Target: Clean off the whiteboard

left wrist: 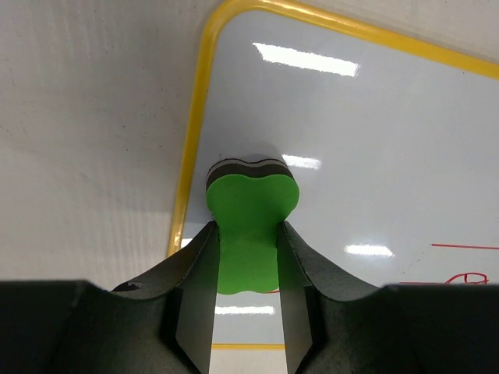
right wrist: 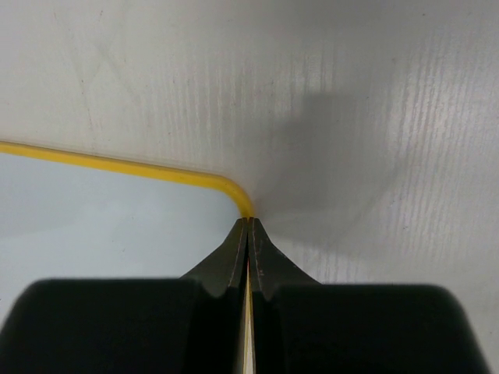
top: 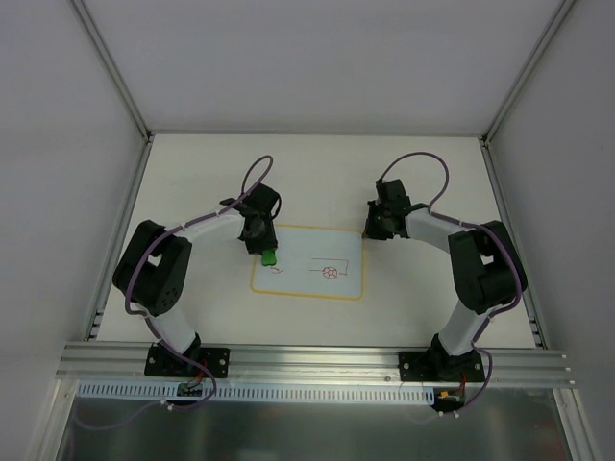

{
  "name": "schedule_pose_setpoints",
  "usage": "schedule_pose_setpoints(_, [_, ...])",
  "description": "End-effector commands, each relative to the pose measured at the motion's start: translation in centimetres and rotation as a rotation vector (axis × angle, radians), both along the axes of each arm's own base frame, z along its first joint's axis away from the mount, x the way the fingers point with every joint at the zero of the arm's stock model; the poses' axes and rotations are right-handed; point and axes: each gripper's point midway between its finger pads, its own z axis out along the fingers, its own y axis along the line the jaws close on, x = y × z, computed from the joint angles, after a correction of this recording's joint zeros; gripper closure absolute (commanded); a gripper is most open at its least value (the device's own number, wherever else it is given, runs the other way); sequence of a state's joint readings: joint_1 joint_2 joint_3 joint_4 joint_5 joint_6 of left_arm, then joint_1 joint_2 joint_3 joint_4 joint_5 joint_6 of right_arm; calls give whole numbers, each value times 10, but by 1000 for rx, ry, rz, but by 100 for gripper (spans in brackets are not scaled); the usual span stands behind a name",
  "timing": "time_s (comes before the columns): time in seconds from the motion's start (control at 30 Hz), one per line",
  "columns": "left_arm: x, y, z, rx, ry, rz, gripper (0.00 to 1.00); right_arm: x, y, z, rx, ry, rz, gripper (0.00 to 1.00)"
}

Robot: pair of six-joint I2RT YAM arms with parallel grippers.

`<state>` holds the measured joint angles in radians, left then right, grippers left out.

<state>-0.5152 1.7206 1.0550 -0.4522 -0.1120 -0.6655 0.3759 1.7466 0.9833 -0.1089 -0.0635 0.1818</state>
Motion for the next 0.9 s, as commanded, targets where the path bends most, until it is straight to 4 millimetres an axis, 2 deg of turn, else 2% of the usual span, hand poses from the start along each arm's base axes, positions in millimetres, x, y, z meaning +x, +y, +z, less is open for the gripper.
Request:
schedule_pose_setpoints(0.0, [-49, 58, -34, 218, 193, -2, 100, -20, -10, -17, -46, 78, -5, 100])
schedule_pose_setpoints(0.1, [-54, 57, -34, 209, 203, -5, 100, -22, -9, -17, -44, 79, -6, 100])
schedule_pose_setpoints(0.27, [-74, 53, -36, 193, 235, -47, 100, -25, -8, -20, -38, 84, -3, 100])
schedule_pose_setpoints(0.43, [-91, 6, -37, 144, 269, -178, 100, -24, -5, -20, -31, 82, -4, 100])
schedule_pose_setpoints(0.47, [-100, -7, -39, 137, 288, -223, 100, -24, -6, -19, -32, 79, -5, 100])
schedule_pose_setpoints(0.57, [-108, -32, -38, 108, 299, -273, 100, -24, -6, -18, -30, 79, -4, 100])
schedule_pose_setpoints(0.6, [-109, -34, -38, 98, 303, -267, 100, -23, -6, -18, -30, 75, -5, 100])
schedule_pose_setpoints(0.7, [-108, -29, -35, 113, 278, -253, 100, -23, -5, -18, -29, 76, -4, 100])
schedule_pose_setpoints(0.77, [-108, -18, -32, 127, 267, -230, 100, -24, -5, -19, -30, 79, -1, 100])
schedule_pose_setpoints(0.87, [-105, 10, -33, 138, 273, -145, 100, -24, -6, -19, -32, 79, -3, 100])
